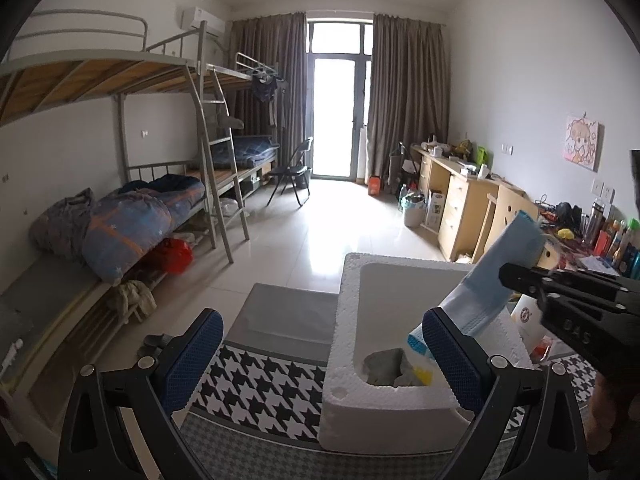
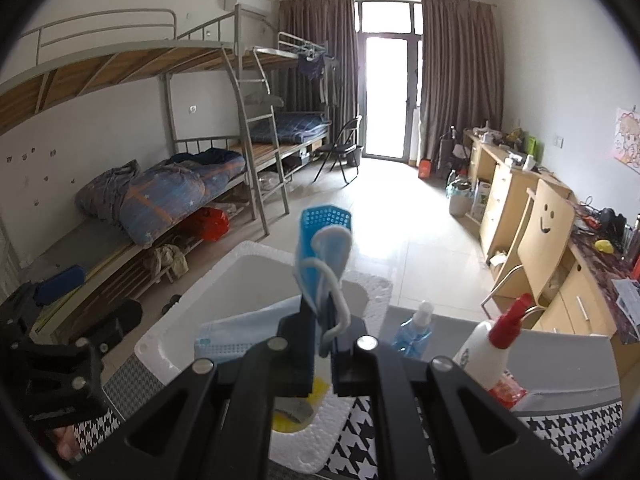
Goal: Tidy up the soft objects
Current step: 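Lower the right gripper into the foam box and open it, releasing the mask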
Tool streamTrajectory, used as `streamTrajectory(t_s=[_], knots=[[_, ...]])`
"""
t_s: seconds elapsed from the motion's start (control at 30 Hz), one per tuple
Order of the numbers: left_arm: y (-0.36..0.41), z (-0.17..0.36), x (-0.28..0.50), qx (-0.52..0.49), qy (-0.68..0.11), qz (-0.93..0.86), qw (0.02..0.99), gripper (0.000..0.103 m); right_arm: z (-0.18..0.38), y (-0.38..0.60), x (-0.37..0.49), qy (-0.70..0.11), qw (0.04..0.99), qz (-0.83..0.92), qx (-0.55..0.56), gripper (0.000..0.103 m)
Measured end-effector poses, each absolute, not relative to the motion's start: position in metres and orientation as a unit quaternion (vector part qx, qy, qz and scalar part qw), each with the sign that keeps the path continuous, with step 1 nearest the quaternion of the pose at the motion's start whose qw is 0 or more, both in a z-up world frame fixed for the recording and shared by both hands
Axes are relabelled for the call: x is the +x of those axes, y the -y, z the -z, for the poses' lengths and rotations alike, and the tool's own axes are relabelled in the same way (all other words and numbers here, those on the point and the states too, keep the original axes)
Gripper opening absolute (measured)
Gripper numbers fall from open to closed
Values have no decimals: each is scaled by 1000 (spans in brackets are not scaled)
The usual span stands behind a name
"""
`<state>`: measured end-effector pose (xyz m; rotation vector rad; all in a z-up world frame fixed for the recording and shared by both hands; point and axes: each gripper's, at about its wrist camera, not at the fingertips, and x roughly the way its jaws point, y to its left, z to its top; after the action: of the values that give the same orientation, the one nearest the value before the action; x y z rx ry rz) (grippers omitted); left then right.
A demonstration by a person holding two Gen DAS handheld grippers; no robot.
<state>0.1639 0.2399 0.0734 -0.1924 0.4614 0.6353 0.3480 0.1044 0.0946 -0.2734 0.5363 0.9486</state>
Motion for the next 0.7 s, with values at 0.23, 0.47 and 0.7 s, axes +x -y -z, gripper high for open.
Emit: streamTrajectory(t_s=[0.23,0.47,0.7], knots=[[-240,-68,161,-89,-233,-310,918,100,-88,-118,353,-267,839,-451,-143,9],[-242,-67,161,-92,-233,-309,917,100,-78,-129,354,-292,821,-463,-163,19],[-242,-65,157,-91,-230,-309,918,100,-77,-126,349,-285,824,-460,-168,63]])
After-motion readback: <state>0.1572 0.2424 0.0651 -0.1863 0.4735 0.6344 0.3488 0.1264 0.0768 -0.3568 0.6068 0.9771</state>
